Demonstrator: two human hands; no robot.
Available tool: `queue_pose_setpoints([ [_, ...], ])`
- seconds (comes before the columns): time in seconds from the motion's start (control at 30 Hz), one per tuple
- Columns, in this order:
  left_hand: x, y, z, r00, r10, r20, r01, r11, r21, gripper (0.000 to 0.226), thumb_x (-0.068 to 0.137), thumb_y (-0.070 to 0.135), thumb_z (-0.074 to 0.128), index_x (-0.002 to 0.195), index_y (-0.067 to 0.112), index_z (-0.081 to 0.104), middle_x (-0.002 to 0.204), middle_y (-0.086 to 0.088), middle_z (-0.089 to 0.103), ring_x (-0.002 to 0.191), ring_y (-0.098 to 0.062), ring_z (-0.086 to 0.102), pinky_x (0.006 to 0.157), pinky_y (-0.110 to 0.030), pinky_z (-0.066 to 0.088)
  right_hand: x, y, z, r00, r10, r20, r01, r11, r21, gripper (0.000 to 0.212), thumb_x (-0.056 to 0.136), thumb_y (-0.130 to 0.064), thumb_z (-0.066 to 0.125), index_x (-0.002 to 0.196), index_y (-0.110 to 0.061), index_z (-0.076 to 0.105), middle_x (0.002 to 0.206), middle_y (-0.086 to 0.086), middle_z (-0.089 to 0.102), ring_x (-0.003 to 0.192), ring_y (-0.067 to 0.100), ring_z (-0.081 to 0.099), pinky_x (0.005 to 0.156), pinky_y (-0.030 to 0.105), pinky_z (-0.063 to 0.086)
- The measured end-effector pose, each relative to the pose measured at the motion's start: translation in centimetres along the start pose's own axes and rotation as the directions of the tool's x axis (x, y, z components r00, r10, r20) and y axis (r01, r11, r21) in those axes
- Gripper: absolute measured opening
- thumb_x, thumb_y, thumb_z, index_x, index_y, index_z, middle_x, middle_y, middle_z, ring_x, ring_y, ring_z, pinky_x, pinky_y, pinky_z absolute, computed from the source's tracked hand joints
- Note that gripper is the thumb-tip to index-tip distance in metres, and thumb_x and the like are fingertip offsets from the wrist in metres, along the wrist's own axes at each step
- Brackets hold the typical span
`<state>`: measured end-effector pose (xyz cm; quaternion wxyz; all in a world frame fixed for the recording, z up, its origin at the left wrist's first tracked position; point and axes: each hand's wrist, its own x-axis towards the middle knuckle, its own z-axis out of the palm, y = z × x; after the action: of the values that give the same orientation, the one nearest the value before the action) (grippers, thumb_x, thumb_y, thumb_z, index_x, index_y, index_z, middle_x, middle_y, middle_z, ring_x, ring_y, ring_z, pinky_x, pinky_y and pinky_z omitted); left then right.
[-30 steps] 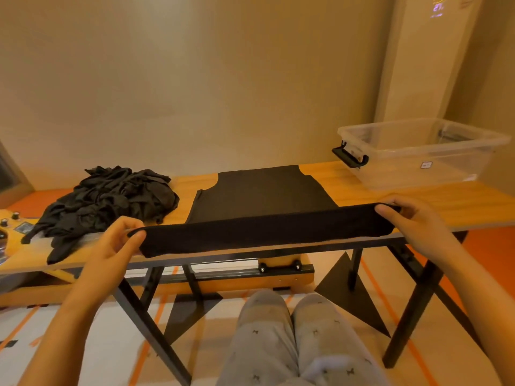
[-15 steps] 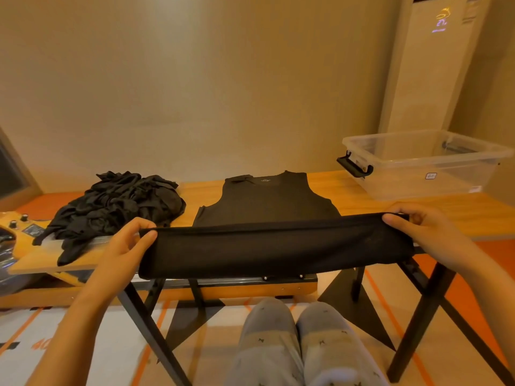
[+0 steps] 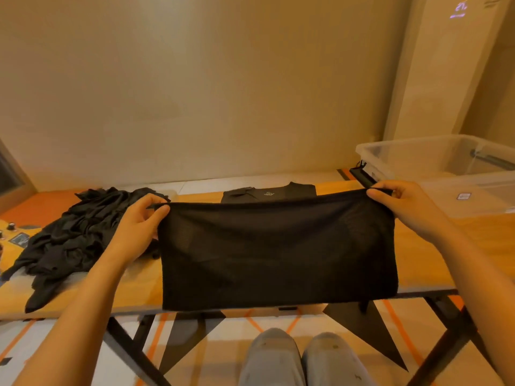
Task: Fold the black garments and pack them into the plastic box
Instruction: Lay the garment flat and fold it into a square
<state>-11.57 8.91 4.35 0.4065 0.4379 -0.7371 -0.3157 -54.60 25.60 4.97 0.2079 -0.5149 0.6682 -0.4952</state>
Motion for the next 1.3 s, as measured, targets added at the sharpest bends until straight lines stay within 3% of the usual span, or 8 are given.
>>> queue_pose_setpoints([
  [0.2,12.9,-1.2,2.8,0.998,-0.066,-0.011,0.067,0.987,0.146,0.012,0.098,0.021,0.052,0.102,0.011,0.057,0.088,-0.018,0.067,0.076,-0.031,0.064,0.06,-0.035,0.053,13.6,0.8,2.3,0.997,0.016,-0.074,-0.037,0.956,-0.291,0.019,0.096,-0.026,0.056,0.1,-0.012,0.069,0.091,0.005,0.063,0.085,0.017,0.057,0.073,0.03,0.046],
  [0.33,21.7,-5.8,6.3,0.993,-0.121,-0.015,0.117,0.904,0.412,0.015,0.098,0.021,0.051,0.104,0.01,0.058,0.089,-0.015,0.066,0.074,-0.03,0.063,0.071,-0.044,0.056,23.3,4.9,5.9,0.984,0.139,-0.115,-0.18,0.771,-0.611,0.025,0.095,-0.024,0.057,0.098,-0.002,0.069,0.097,0.016,0.066,0.088,0.032,0.061,0.073,0.036,0.05],
  [0.47,24.2,-10.6,10.9,0.977,-0.21,0.036,0.138,0.753,0.643,0.02,0.098,0.022,0.049,0.109,0.009,0.059,0.106,-0.016,0.064,0.09,-0.031,0.06,0.077,-0.039,0.05,27.1,10.1,9.8,0.963,0.231,-0.137,-0.253,0.609,-0.751,0.02,0.095,-0.015,0.05,0.102,-0.004,0.064,0.101,0.017,0.063,0.094,0.034,0.061,0.075,0.039,0.049],
  [0.63,24.5,-13.1,13.1,0.976,-0.216,-0.004,0.163,0.726,0.668,0.021,0.098,0.022,0.045,0.111,0.011,0.057,0.101,-0.014,0.064,0.079,-0.024,0.054,0.066,-0.034,0.045,28.4,13.7,11.4,0.958,0.226,-0.179,-0.284,0.624,-0.728,0.016,0.096,-0.012,0.048,0.104,-0.013,0.062,0.099,0.01,0.061,0.09,0.025,0.059,0.073,0.037,0.052],
  [0.83,25.2,-12.6,12.5,0.978,-0.196,-0.072,0.192,0.709,0.679,0.023,0.1,0.027,0.042,0.113,0.013,0.053,0.102,-0.013,0.062,0.083,-0.025,0.056,0.072,-0.037,0.049,29.5,13.5,10.6,0.962,0.122,-0.246,-0.261,0.688,-0.677,0.016,0.097,-0.016,0.046,0.104,-0.015,0.061,0.101,0.009,0.062,0.091,0.026,0.058,0.076,0.042,0.052],
  [1.03,24.9,-13.2,13.8,0.976,-0.214,-0.049,0.179,0.649,0.74,0.028,0.099,0.028,0.044,0.12,0.009,0.048,0.11,-0.014,0.061,0.085,-0.028,0.057,0.065,-0.036,0.045,28.1,13.5,12.7,0.972,0.103,-0.21,-0.229,0.601,-0.766,0.022,0.096,-0.012,0.049,0.117,-0.011,0.055,0.114,0.013,0.058,0.102,0.028,0.054,0.076,0.038,0.049],
  [1.17,23.3,-10.6,13.9,0.995,-0.094,-0.028,0.081,0.628,0.774,0.048,0.099,0.033,0.045,0.14,0.009,0.037,0.137,-0.016,0.045,0.118,-0.033,0.05,0.087,-0.043,0.046,25.5,10.4,13.1,0.978,-0.088,-0.191,-0.1,0.604,-0.791,0.041,0.097,-0.023,0.049,0.136,-0.012,0.045,0.133,0.012,0.049,0.121,0.028,0.045,0.095,0.038,0.041],
  [1.3,17.6,-6.0,15.0,0.985,-0.042,0.169,-0.088,0.718,0.69,0.057,0.1,0.039,0.042,0.149,0.016,0.027,0.152,-0.008,0.033,0.136,-0.026,0.036,0.108,-0.041,0.034,19.7,5.9,14.8,0.994,-0.11,0.01,0.079,0.643,-0.762,0.047,0.098,-0.035,0.046,0.142,-0.018,0.04,0.148,0.006,0.037,0.136,0.023,0.034,0.109,0.039,0.032],
])
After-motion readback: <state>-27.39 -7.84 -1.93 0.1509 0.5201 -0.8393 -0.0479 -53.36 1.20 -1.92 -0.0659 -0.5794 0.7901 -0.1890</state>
